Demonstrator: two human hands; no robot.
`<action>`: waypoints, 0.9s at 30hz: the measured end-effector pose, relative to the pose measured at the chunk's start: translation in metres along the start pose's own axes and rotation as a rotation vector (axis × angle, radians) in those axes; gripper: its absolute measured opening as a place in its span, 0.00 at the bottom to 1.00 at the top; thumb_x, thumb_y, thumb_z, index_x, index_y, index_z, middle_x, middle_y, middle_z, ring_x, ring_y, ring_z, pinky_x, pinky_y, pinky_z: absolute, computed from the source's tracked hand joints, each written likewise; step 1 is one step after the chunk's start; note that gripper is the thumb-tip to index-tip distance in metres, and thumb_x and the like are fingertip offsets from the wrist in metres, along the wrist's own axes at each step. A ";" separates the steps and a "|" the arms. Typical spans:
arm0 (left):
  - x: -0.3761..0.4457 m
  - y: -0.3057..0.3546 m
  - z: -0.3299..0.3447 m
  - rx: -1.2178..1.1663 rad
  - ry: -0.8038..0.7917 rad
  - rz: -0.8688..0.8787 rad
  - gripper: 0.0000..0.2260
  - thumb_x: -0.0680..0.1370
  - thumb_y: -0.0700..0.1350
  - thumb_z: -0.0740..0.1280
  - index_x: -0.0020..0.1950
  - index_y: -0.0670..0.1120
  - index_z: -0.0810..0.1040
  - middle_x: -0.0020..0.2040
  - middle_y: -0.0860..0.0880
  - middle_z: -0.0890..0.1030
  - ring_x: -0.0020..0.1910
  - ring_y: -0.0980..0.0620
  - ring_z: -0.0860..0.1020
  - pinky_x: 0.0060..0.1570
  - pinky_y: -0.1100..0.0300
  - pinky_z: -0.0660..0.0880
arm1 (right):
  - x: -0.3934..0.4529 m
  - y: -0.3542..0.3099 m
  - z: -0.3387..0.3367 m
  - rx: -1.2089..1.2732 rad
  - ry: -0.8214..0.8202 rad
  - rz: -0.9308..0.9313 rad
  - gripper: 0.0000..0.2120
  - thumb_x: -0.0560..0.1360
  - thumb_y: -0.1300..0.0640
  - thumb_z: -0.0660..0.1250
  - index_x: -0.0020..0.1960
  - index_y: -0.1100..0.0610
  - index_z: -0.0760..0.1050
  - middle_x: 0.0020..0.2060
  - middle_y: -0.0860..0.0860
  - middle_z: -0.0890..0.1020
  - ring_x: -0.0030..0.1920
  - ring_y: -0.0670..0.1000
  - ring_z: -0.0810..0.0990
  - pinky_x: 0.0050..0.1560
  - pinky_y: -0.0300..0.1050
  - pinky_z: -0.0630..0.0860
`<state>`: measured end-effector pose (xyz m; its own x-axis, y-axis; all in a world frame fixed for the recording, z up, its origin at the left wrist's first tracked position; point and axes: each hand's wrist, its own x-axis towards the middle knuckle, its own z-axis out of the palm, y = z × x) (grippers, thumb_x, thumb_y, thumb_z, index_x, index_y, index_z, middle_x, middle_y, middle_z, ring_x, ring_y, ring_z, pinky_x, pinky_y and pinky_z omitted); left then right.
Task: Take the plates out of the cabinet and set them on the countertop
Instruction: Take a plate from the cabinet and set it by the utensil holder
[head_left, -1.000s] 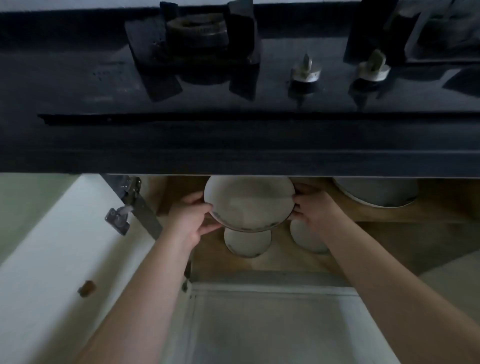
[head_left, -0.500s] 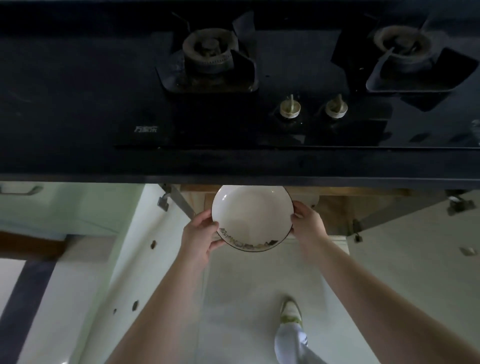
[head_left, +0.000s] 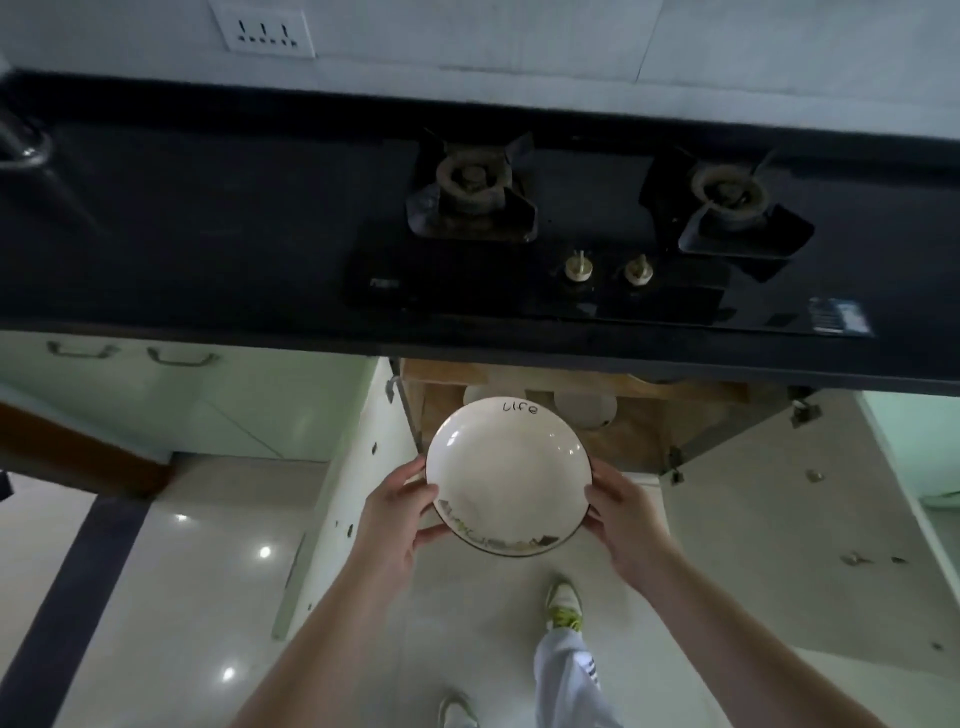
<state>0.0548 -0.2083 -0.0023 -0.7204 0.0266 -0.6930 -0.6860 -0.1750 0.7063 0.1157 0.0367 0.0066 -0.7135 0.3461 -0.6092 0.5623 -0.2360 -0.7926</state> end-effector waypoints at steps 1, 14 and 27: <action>-0.016 0.008 -0.004 0.013 -0.015 0.021 0.21 0.74 0.32 0.65 0.64 0.50 0.79 0.57 0.44 0.83 0.56 0.47 0.82 0.41 0.45 0.83 | -0.018 -0.005 0.000 0.020 0.002 -0.016 0.20 0.77 0.70 0.59 0.58 0.51 0.81 0.49 0.53 0.86 0.51 0.54 0.84 0.46 0.47 0.81; -0.189 0.096 -0.045 0.059 -0.199 0.389 0.17 0.80 0.38 0.63 0.58 0.59 0.82 0.55 0.51 0.85 0.55 0.52 0.82 0.41 0.58 0.81 | -0.187 -0.097 0.001 0.267 -0.247 -0.218 0.15 0.79 0.64 0.63 0.57 0.48 0.82 0.55 0.54 0.84 0.52 0.54 0.84 0.45 0.45 0.81; -0.297 0.106 -0.044 -0.033 -0.016 0.483 0.14 0.76 0.44 0.68 0.58 0.59 0.83 0.54 0.48 0.85 0.52 0.48 0.84 0.45 0.50 0.80 | -0.224 -0.130 -0.008 0.322 -0.501 -0.296 0.14 0.79 0.61 0.63 0.59 0.49 0.81 0.55 0.53 0.84 0.53 0.53 0.84 0.45 0.44 0.81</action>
<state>0.2005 -0.2780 0.2714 -0.9573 -0.0501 -0.2847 -0.2694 -0.2023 0.9415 0.2059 -0.0025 0.2468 -0.9704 -0.0071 -0.2414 0.2147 -0.4825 -0.8492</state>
